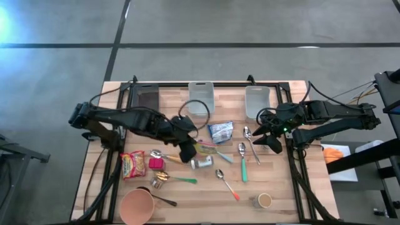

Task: Pick & Place Food Item
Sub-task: Put the green noodle pack into the black bin

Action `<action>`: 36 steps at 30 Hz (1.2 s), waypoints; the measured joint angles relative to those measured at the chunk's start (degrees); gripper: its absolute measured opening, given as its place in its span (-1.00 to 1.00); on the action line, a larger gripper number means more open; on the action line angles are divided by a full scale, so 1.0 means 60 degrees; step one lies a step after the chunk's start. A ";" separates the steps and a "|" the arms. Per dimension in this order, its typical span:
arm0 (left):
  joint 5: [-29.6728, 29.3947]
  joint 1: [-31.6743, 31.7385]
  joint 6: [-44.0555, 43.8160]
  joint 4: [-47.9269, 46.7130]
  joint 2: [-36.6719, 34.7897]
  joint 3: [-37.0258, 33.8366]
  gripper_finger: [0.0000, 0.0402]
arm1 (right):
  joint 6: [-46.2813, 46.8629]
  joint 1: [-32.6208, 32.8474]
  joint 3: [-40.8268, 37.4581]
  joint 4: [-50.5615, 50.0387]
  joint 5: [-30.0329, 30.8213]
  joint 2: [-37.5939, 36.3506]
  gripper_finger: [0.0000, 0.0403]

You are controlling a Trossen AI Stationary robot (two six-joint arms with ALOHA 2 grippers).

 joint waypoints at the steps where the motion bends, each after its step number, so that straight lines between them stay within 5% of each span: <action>1: -0.0054 0.0098 -0.0009 -0.0242 -0.0139 0.0005 -1.00 | 0.0003 -0.0001 0.0000 0.0000 0.0000 0.0000 0.09; 16: -0.0936 0.2568 0.0616 -0.3616 -0.1744 -0.0009 -1.00 | 0.0037 0.0003 0.0000 0.0025 0.0394 0.0007 0.09; 36: -0.0796 0.7331 0.4316 -0.4845 -0.2069 -0.0020 -1.00 | 0.0622 0.0014 -0.0022 0.0096 0.1089 0.0018 0.09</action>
